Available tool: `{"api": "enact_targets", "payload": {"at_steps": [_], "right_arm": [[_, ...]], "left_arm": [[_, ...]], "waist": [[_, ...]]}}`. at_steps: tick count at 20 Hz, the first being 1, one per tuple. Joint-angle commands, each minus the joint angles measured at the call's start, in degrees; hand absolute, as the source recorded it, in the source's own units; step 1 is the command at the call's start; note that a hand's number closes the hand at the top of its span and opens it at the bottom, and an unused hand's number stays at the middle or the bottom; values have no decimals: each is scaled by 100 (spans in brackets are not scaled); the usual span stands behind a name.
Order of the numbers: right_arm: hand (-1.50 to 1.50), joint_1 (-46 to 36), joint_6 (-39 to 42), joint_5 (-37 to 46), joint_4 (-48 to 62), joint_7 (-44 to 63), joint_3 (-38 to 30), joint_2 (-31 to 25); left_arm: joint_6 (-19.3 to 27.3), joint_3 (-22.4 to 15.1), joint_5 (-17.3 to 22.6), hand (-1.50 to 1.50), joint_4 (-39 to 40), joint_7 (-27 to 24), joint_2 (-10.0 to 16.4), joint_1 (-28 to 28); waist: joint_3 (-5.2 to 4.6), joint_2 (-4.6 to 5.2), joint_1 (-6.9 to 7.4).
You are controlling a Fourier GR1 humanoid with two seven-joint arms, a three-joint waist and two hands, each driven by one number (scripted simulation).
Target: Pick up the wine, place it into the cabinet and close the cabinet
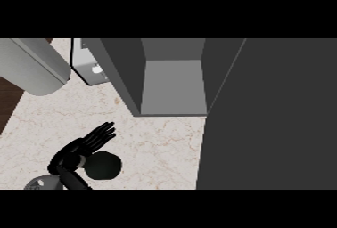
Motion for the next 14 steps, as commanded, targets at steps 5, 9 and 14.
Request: {"api": "enact_targets", "payload": {"at_steps": [5, 9, 14], "right_arm": [[-150, -103, -104, -183, -613, 506, 2, -7], [-150, 250, -34, -217, -858, 278, -56, 14], [-150, -536, -161, -183, -303, 597, -152, -27]], "left_arm": [[-507, -299, -240, -150, 532, -941, -15, -121], [-456, -290, -163, -150, 944, -1232, -53, -197], [-602, -522, 69, 150, 858, -1011, -231, -306]], "waist": [[-3, 1, 7], [-6, 2, -61], [-7, 4, 24]]}}
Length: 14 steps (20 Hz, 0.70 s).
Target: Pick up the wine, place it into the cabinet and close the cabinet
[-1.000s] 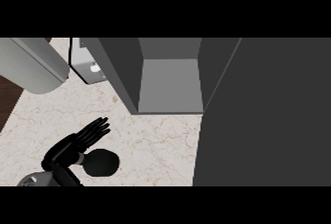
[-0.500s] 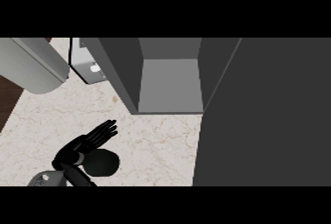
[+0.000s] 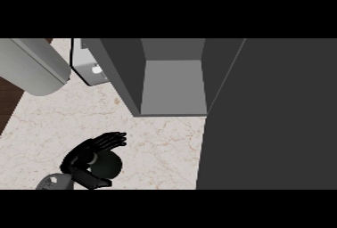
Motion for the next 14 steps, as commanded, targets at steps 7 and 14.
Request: {"api": "enact_targets", "payload": {"at_steps": [7, 14], "right_arm": [[-150, 293, 75, -259, -420, -1, -10, 36], [-150, 313, 98, -427, -468, 55, -254, -13]], "left_arm": [[-931, -543, -85, 150, -75, -816, 177, -119], [414, -753, -659, 150, -379, -2118, 257, 304]], "waist": [[-6, 4, -8], [-8, 5, 13]]}}
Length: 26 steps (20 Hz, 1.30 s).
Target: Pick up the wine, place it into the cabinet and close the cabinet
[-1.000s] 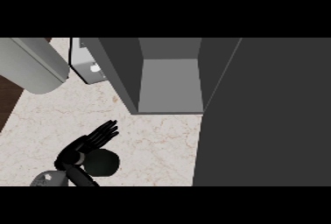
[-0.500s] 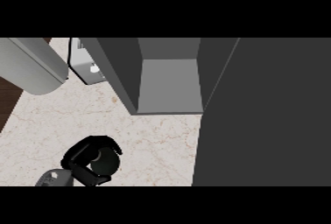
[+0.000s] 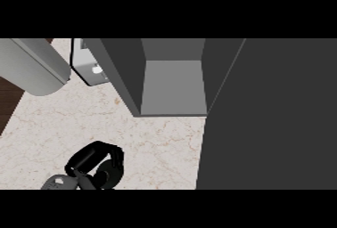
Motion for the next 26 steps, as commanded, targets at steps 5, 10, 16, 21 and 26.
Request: {"api": "enact_targets", "payload": {"at_steps": [5, 10, 16, 21, 26], "right_arm": [[-150, -19, -85, -128, -269, 118, 0, 76], [-150, 184, 85, -366, -239, -82, -141, 49], [-150, 288, 79, -207, -368, 66, 86, 145], [-150, 272, 88, -441, -723, 414, -133, 24], [-150, 125, 128, -581, -622, 324, -355, -13]], "left_arm": [[1931, 1739, 1018, 150, 230, -259, -265, 427], [2623, 1959, 1074, 150, -669, -149, -369, 417], [2483, 1819, 1460, 150, -1840, 272, -676, 732], [2679, 1509, 1726, 150, -3179, 1501, -826, 912], [2990, 1188, 1517, 150, -3852, 2165, -920, 866]], "waist": [[-5, -9, 204], [10, -4, 91], [4, 1, 77], [5, -5, 69], [5, 5, 52]]}}
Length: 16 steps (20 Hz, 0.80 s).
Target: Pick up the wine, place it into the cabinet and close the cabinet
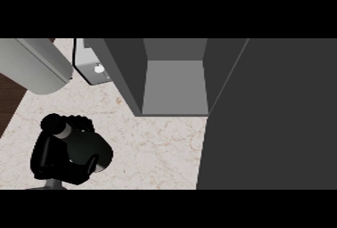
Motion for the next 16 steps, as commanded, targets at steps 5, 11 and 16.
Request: {"api": "enact_targets", "payload": {"at_steps": [5, 11, 16], "right_arm": [[-150, 489, 209, -433, -375, -274, -114, 96], [-150, 301, 122, -493, -669, 201, -87, 55], [-150, -226, 196, -924, -308, 210, -838, -184]], "left_arm": [[1029, -789, -454, 150, -1340, 1684, -522, -510], [1305, -1151, -490, 150, -1318, 1994, -724, -922], [2118, -1876, -551, 150, -1372, 2226, -732, -1280]], "waist": [[5, 3, -48], [-2, 10, -45], [-2, 16, -41]]}}
